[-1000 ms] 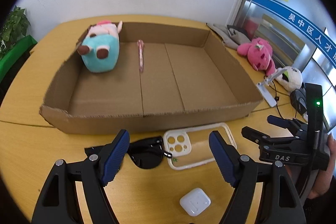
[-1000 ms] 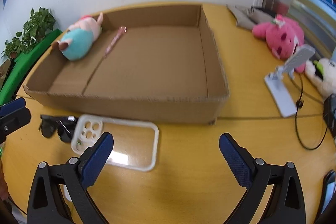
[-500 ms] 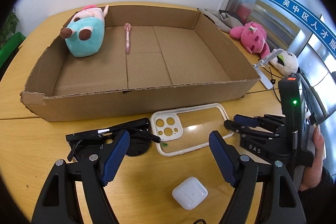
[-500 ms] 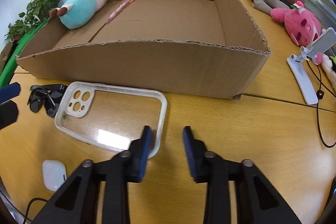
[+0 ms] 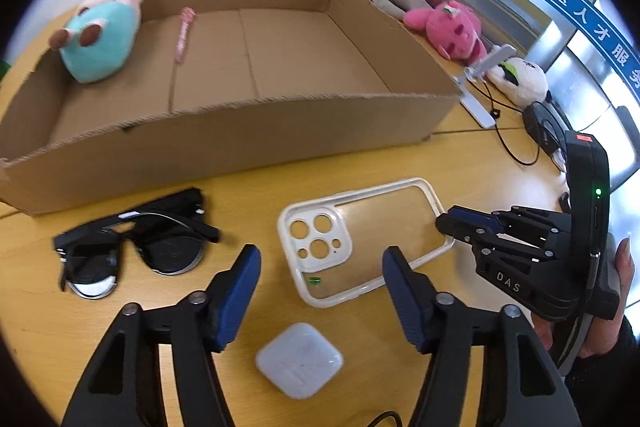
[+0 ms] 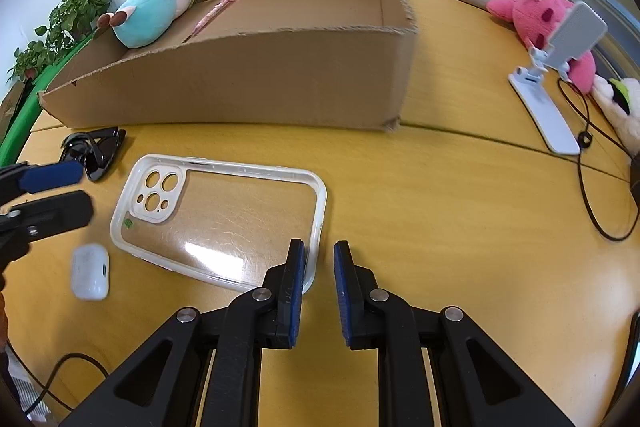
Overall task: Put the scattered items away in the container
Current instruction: 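Close the right gripper on the rim of the clear phone case, then lift the phone case with the right gripper and carry it over the box, then lower the phone case into the box and open the right gripper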
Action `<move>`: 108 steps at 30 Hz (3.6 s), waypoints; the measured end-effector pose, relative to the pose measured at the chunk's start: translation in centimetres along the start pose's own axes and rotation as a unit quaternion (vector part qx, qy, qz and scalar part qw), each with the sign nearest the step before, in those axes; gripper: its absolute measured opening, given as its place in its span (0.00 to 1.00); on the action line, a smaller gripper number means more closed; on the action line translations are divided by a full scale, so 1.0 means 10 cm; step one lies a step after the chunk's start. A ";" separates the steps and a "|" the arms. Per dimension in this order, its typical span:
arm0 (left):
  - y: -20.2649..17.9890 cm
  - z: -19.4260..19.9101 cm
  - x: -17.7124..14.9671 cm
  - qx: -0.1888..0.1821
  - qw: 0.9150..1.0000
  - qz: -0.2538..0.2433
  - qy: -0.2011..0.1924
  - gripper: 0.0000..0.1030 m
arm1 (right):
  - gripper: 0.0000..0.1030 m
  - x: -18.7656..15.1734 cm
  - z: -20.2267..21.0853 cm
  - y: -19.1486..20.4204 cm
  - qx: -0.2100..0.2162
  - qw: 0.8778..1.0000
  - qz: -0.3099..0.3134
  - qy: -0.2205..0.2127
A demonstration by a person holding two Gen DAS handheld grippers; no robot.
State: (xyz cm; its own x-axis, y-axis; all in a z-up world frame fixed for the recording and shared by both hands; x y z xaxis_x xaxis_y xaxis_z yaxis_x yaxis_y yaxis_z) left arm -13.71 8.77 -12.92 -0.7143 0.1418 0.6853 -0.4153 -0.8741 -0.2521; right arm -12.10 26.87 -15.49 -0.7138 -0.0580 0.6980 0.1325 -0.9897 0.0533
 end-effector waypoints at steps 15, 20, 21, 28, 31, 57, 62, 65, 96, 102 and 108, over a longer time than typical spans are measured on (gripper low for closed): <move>0.11 -0.23 -0.17 0.037 0.997 0.026 0.062 0.08 | 0.12 -0.13 0.13 0.09 -0.010 1.000 0.022 -0.011; 0.11 -0.17 -0.17 0.039 0.997 0.011 0.059 0.08 | 0.09 -0.13 0.13 0.08 -0.014 1.000 0.009 -0.012; 0.11 -0.16 -0.17 0.039 0.998 0.011 0.057 0.08 | 0.08 -0.13 0.14 0.08 -0.015 1.000 0.008 -0.012; 0.09 0.05 -0.06 0.029 0.999 0.010 0.027 0.08 | 0.07 -0.08 0.26 0.12 -0.007 1.000 -0.002 -0.029; 0.09 0.25 0.04 0.021 1.000 0.019 0.000 0.08 | 0.07 0.03 0.41 0.17 -0.004 0.998 0.001 -0.056; 0.71 1.52 1.22 0.069 0.981 0.012 -0.181 0.07 | 0.07 1.59 1.16 1.13 0.072 0.970 0.056 -0.226; 0.96 1.52 1.47 0.082 0.979 0.001 -0.188 0.06 | 0.07 1.81 0.92 1.30 0.090 0.972 0.047 -0.214; 1.11 1.42 1.57 0.080 0.981 0.001 -0.177 0.06 | 0.07 1.89 0.74 1.36 0.094 0.974 0.037 -0.201; 2.31 0.00 1.34 0.149 0.988 0.042 0.027 0.04 | 0.06 1.79 -1.27 1.58 0.120 0.991 -0.047 0.047; 2.42 -0.20 1.20 0.175 0.982 0.039 0.064 0.04 | 0.05 1.69 -1.45 1.62 0.121 0.988 -0.051 0.082; 2.38 -0.19 1.14 0.194 0.978 0.024 0.073 0.04 | 0.05 1.60 -1.50 1.66 0.126 0.986 -0.049 0.102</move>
State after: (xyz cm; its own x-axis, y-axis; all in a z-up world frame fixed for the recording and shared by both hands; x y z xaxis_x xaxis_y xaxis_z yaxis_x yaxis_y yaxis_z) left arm -32.77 -9.57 -12.39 -0.8119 0.1364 0.5677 -0.1547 -0.9878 0.0162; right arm -31.69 7.59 -14.15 -0.8511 -0.0147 0.5247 0.2046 -0.9299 0.3057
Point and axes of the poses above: each gripper's, at about its wrist camera, not at the fingertips, and z roughly against the way its jaws point, y to its left, x to its top, the point moved 4 cm from there along -z, roughly the way its jaws point, and after that the axes turned 15 degrees about -y, right-handed, at the moved point
